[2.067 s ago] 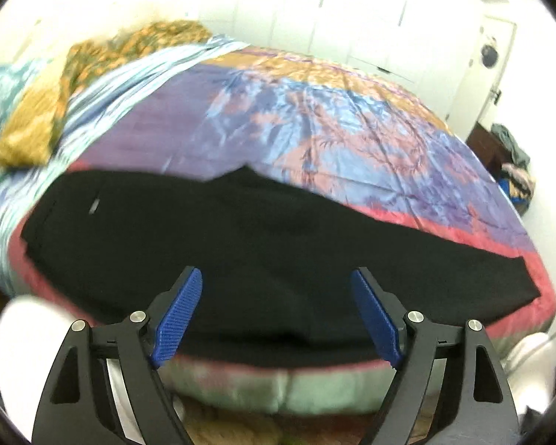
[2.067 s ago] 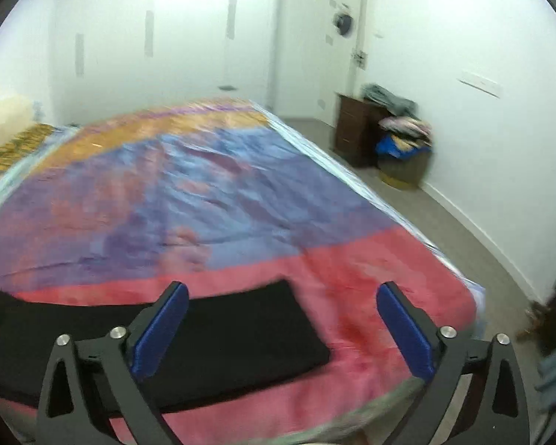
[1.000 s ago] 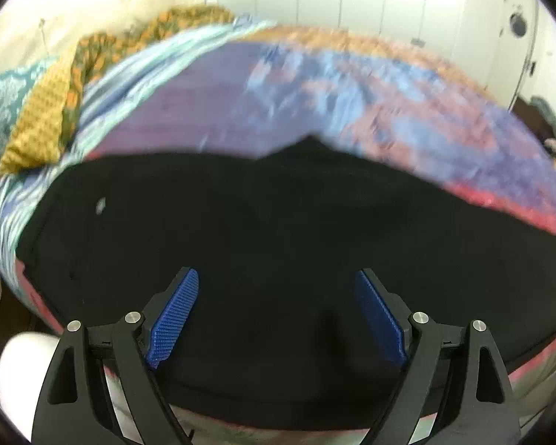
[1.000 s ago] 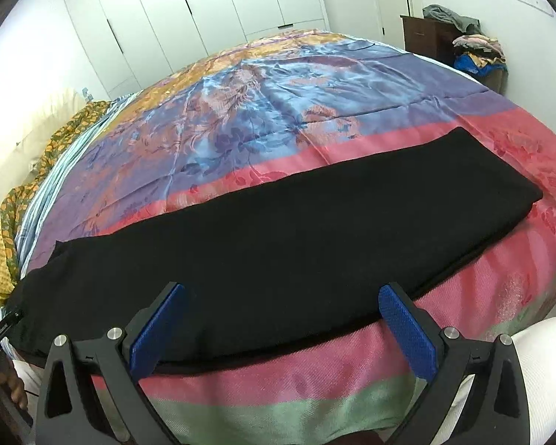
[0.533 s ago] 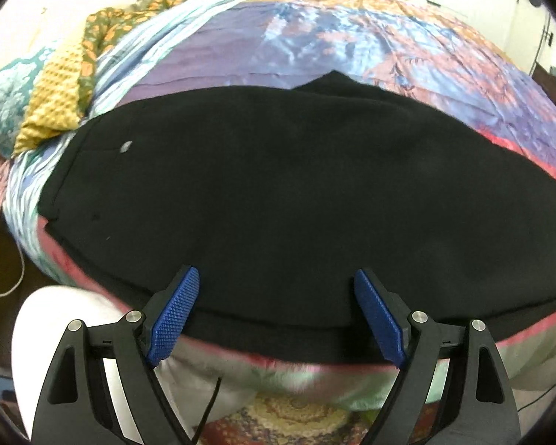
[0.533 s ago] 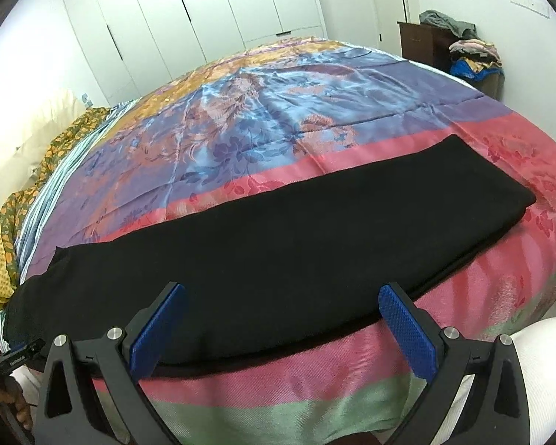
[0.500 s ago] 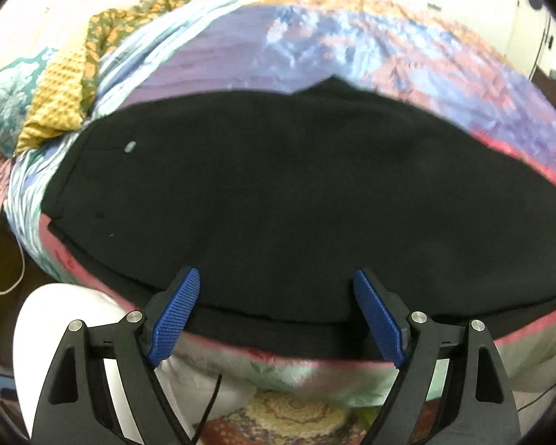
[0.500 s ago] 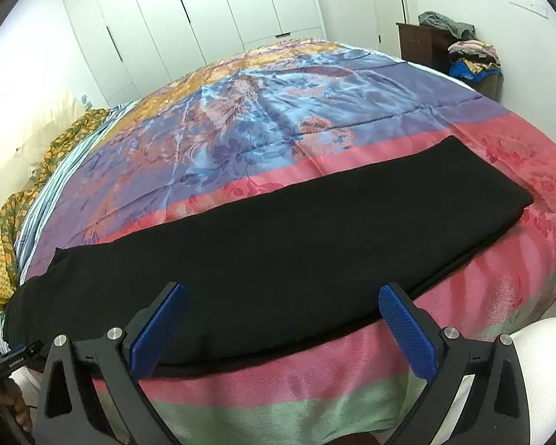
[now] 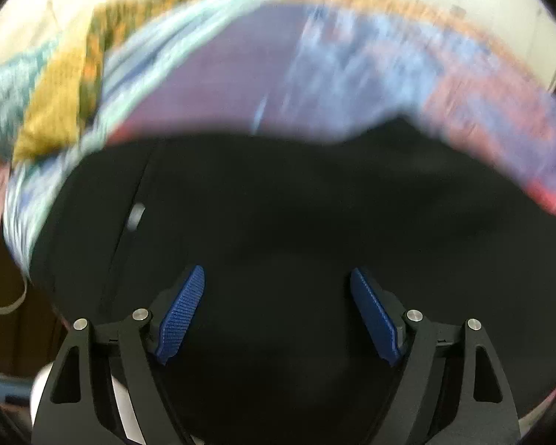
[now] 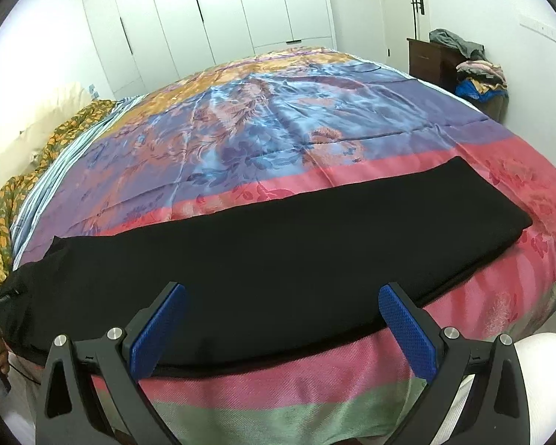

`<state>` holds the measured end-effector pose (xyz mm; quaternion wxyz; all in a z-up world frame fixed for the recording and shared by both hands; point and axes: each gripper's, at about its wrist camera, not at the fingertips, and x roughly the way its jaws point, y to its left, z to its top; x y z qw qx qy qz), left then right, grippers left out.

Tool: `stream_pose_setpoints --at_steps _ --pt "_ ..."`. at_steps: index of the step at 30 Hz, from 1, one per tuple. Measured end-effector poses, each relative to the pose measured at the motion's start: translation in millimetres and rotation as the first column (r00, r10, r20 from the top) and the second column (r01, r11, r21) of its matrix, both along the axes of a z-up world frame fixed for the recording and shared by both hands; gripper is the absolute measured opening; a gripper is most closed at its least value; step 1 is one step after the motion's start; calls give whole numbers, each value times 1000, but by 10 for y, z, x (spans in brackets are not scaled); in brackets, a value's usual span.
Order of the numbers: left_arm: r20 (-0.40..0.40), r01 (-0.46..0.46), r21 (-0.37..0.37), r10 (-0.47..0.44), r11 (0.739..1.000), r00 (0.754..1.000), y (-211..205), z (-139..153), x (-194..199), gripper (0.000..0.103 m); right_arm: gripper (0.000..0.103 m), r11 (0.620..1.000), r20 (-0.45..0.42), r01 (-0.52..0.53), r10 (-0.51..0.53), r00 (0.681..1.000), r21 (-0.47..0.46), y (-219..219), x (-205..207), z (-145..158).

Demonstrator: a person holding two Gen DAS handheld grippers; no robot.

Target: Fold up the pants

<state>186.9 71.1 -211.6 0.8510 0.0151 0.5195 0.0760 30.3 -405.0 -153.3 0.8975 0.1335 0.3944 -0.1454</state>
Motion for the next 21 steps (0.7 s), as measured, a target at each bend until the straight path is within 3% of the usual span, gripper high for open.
stream_pose_setpoints --at_steps 4,8,11,14,17,21 --pt "-43 13 64 -10 998 999 -51 37 -286 83 102 1000 -8 4 -4 1000 9 -9 6 -26" --pt "-47 -32 10 32 999 998 -2 124 -455 84 102 1000 -22 -15 16 1000 14 24 46 -61" --pt "18 -41 -19 41 999 999 -38 343 -527 84 102 1000 -18 -24 24 1000 6 51 44 -50" --pt "113 -35 -28 38 999 993 -24 554 -429 92 102 1000 -18 -21 21 1000 9 39 44 -61" --pt "153 -51 -25 55 998 987 55 590 -156 93 102 1000 -30 -14 15 999 18 29 56 -94" --pt "58 -95 14 94 995 994 186 284 73 89 102 1000 -22 -8 8 1000 12 25 41 -73"
